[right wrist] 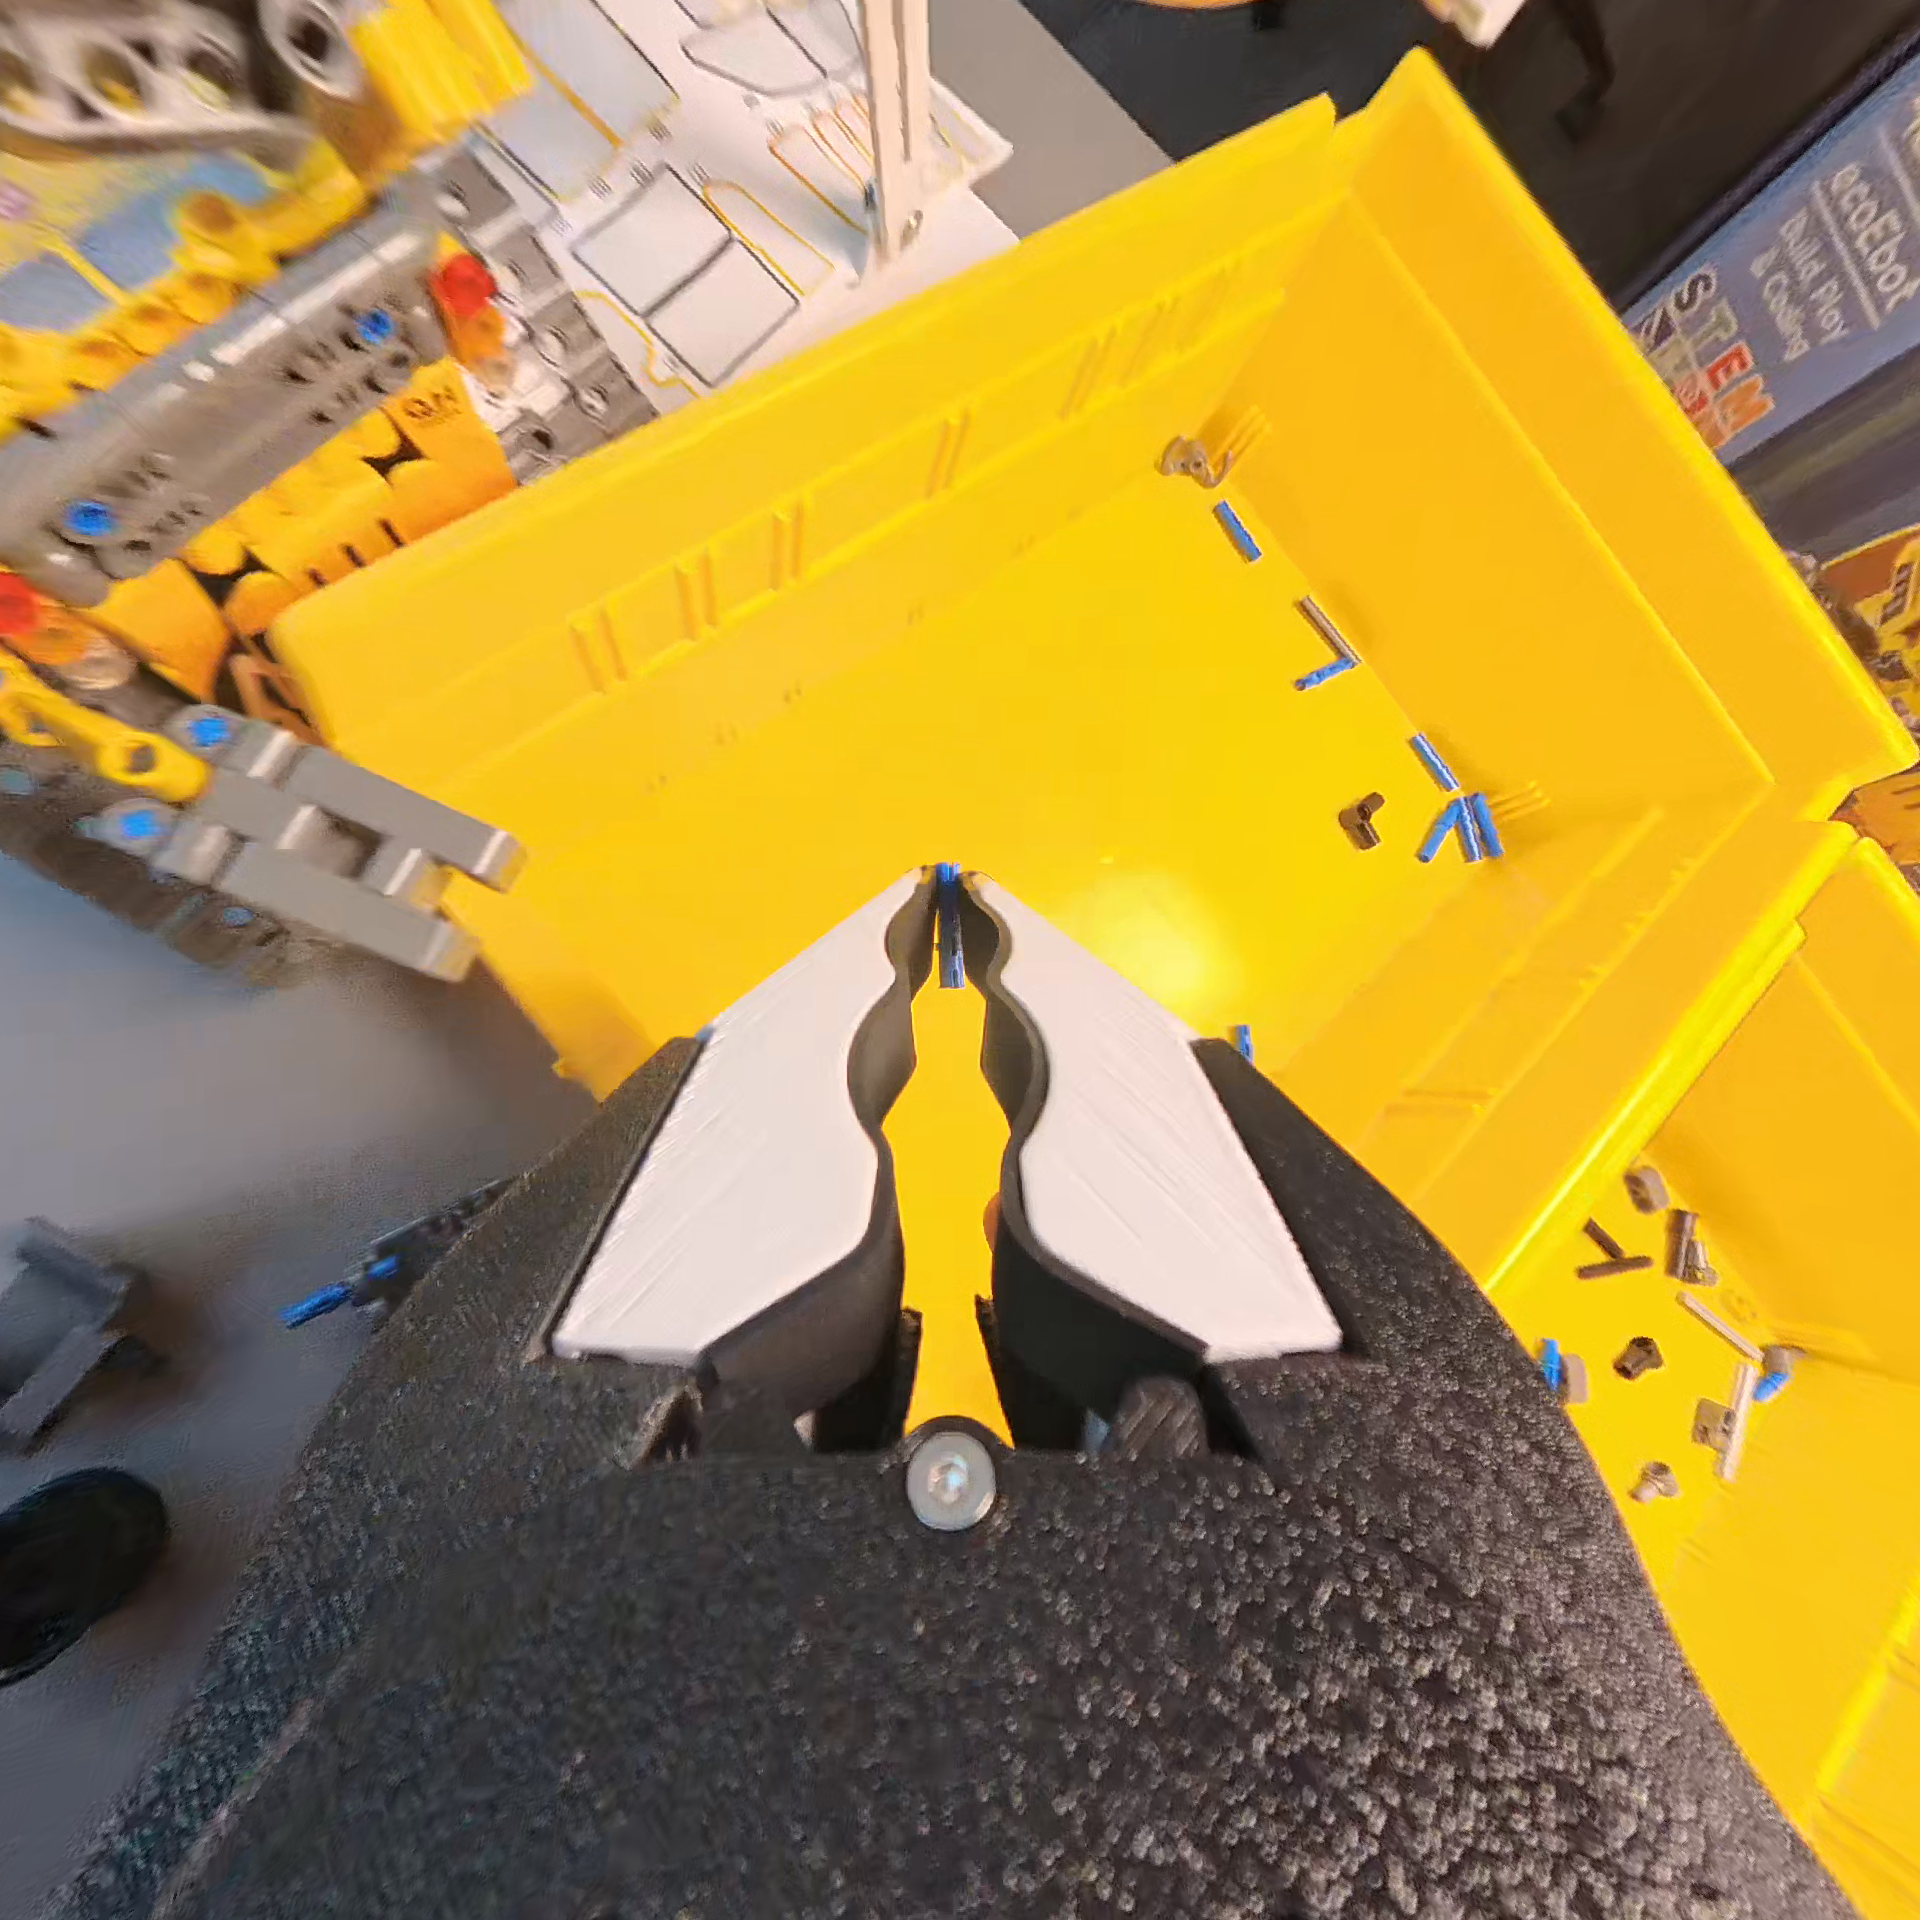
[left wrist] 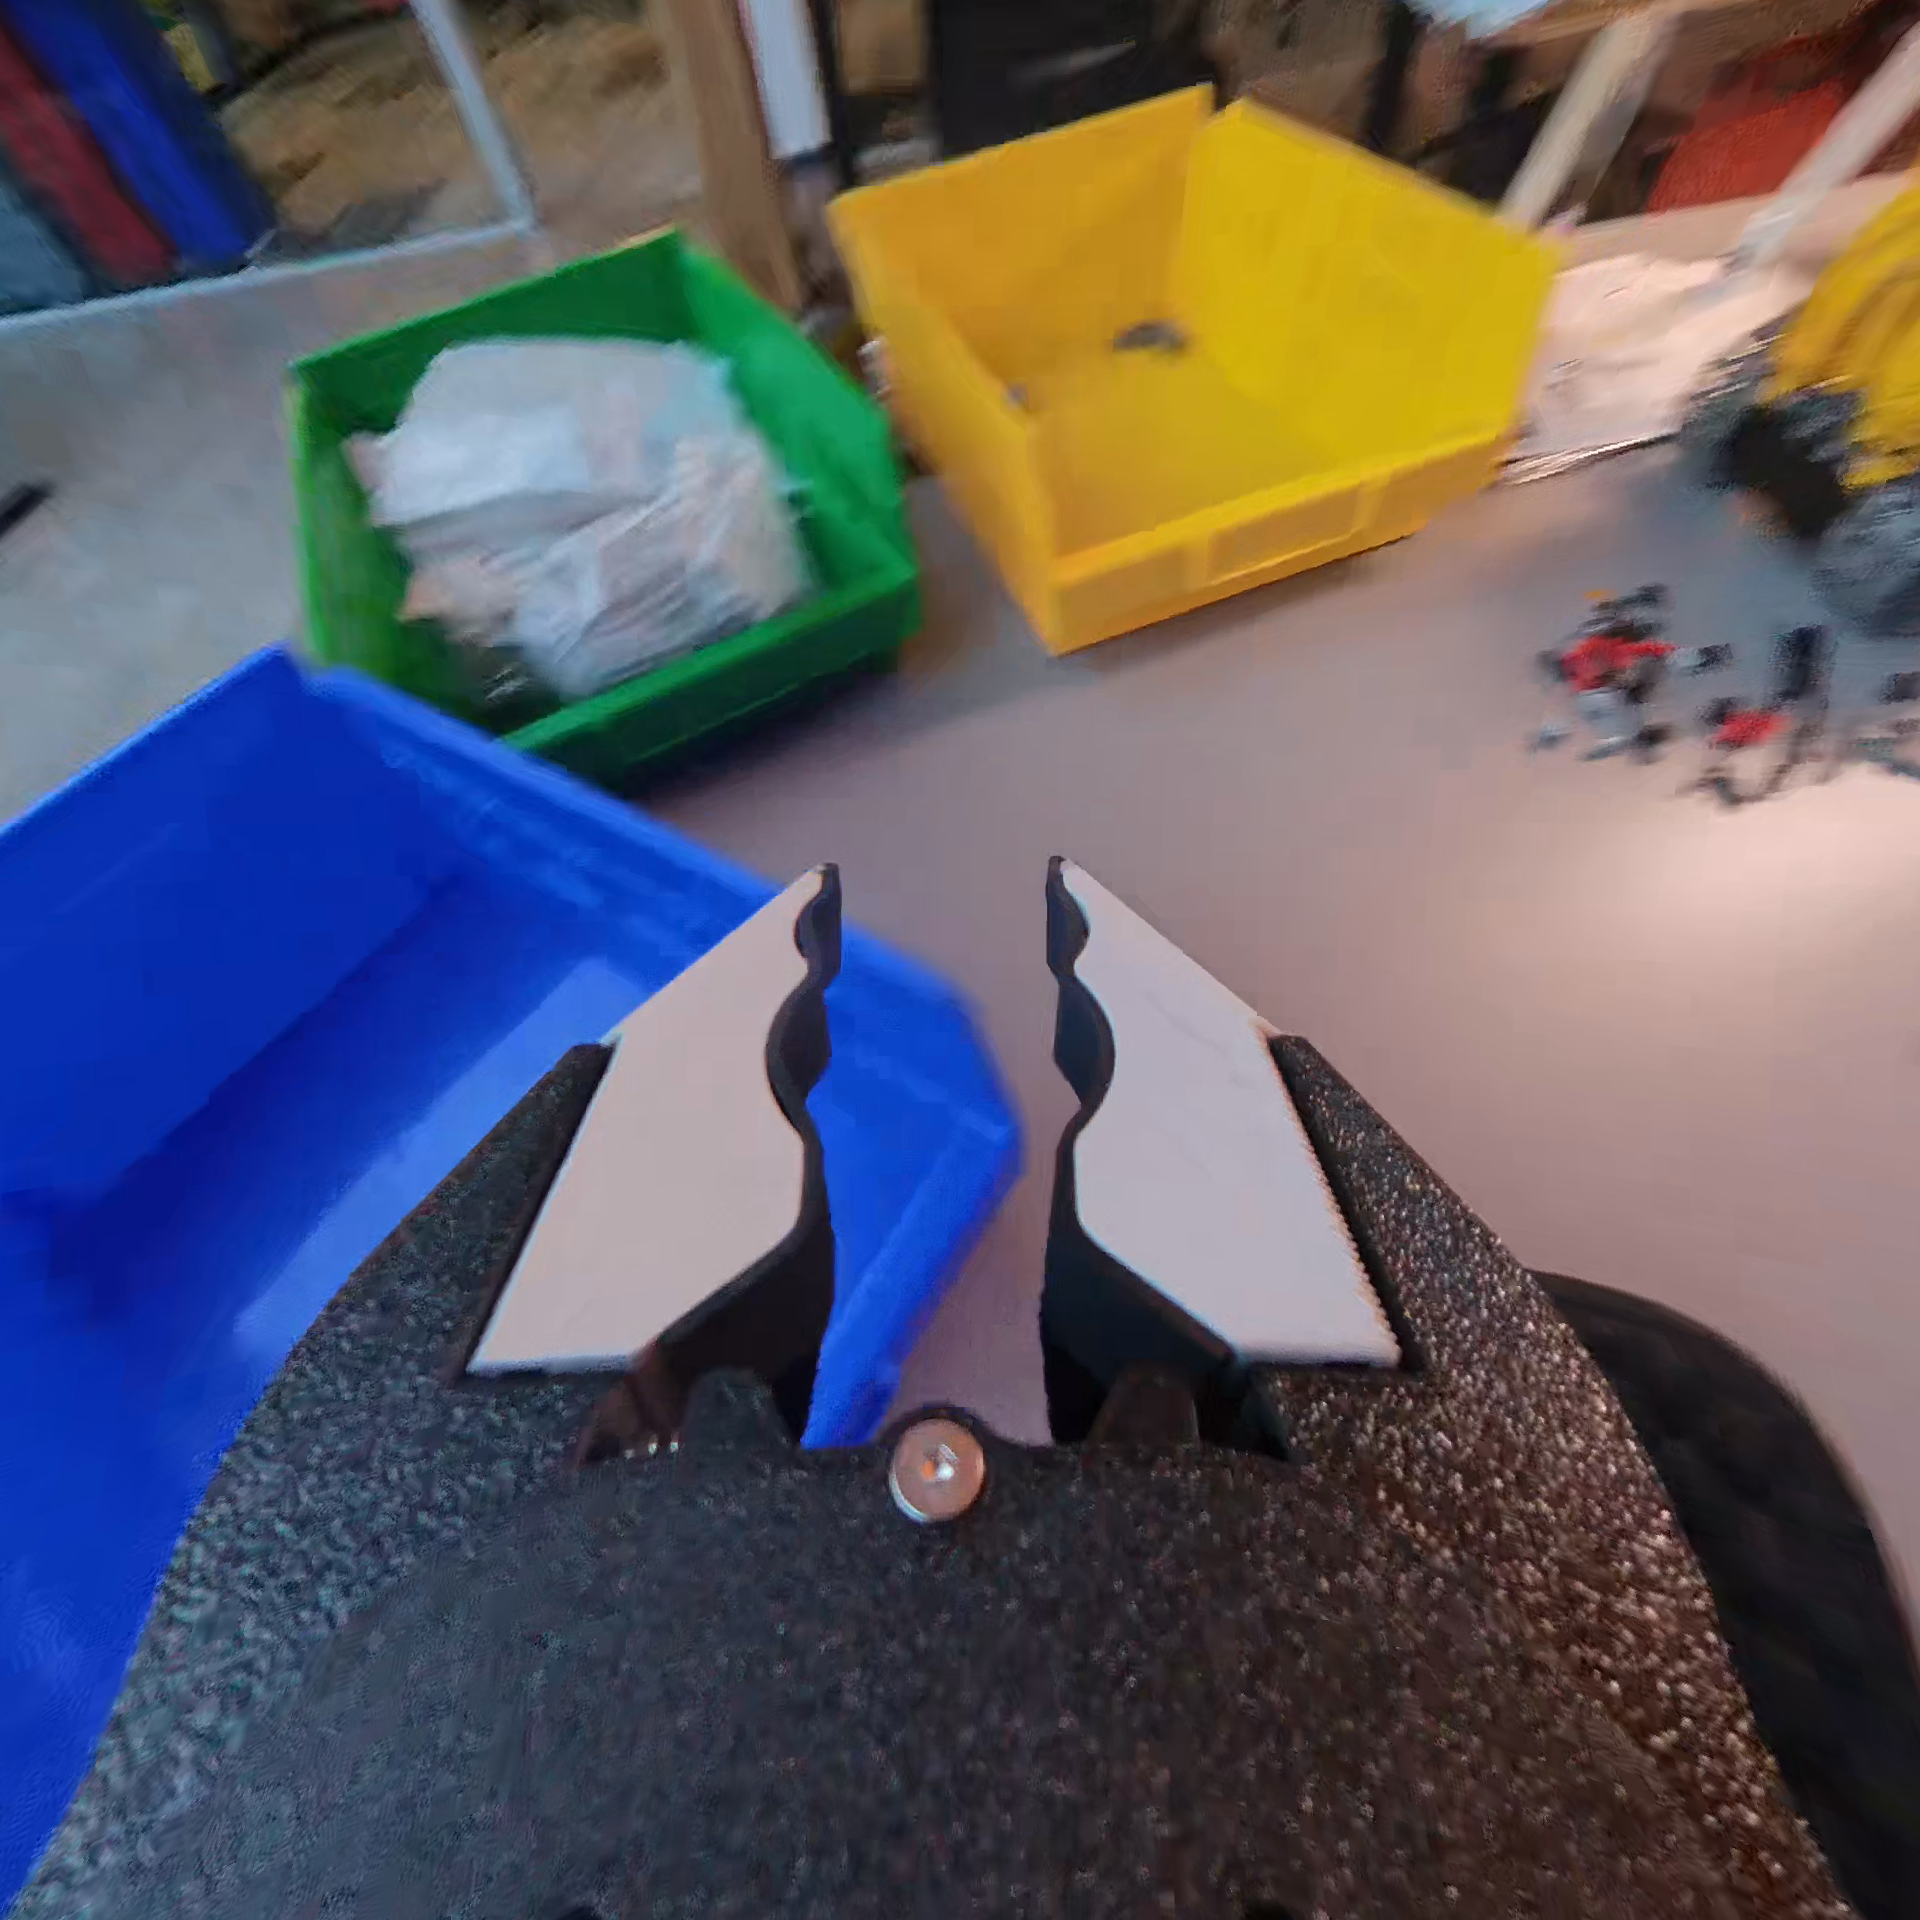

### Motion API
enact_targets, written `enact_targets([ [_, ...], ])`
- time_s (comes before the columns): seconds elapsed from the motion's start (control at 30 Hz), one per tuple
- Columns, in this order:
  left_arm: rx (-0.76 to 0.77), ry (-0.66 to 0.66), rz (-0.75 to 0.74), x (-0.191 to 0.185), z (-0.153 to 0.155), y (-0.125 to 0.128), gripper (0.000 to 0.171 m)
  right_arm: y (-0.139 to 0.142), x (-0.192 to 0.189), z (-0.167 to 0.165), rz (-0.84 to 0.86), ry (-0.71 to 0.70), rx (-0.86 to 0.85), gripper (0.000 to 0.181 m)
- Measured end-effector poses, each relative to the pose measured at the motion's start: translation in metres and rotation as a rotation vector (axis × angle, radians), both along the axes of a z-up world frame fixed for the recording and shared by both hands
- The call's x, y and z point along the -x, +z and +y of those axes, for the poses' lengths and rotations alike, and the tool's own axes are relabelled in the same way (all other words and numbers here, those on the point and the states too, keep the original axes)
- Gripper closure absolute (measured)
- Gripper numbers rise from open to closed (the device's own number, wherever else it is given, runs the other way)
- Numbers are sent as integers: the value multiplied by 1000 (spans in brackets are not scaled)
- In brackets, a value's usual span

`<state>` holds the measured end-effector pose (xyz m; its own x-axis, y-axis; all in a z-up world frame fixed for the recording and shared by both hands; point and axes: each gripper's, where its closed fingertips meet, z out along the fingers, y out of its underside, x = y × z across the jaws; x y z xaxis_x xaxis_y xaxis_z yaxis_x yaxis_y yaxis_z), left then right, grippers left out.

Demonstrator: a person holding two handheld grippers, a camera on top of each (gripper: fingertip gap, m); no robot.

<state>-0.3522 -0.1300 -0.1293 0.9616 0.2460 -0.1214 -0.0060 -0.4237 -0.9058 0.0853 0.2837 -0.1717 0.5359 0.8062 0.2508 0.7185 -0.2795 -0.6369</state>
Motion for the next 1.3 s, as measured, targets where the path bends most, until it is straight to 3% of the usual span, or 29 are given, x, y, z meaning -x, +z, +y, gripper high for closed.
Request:
enact_targets([
  [0.1, -82, -313, -33, -77, 31, 15, 119, -25, -7, 15, -94, -59, 52, 179],
  [0.2, -66, -532, -59, -135, 53, 6, 114, -43, -12, 26, -122, -105, 101, 177],
  [0.23, -46, -588, -69, -150, 60, 0, 114, -45, -13, 25, -122, -106, 124, 169],
  [0.33, 26, -715, -72, -186, 77, -25, 117, -27, -7, 27, -57, -90, 62, 155],
  [0.43, 95, -806, -80, -213, 91, -47, 122, 18, 3, 17, 83, -17, -91, 149],
  [0.53, 159, -892, -84, -239, 105, -63, 124, 55, 20, -29, 223, 139, -142, 150],
  [0.63, 213, -921, -54, -256, 128, -76, 129, 62, 37, -99, 264, 346, -92, 150],
  [0.83, 294, -979, 6, -291, 171, -102, 133, 14, 49, -205, 152, 597, 8, 151],
  [0.93, 353, -1004, 68, -299, 181, -118, 140, -16, 49, -227, 84, 636, 80, 152],
  [1.0, 373, -1007, 104, -300, 185, -123, 162, -33, 48, -229, 31, 636, 108, 153],
  [1.13, 315, -988, 124, -295, 183, -105, 169, -57, 58, -231, -35, 667, 177, 154],
  [1.3, 145, -955, 53, -274, 155, -31, 169, -78, 78, -231, -120, 815, 199, 154],
])
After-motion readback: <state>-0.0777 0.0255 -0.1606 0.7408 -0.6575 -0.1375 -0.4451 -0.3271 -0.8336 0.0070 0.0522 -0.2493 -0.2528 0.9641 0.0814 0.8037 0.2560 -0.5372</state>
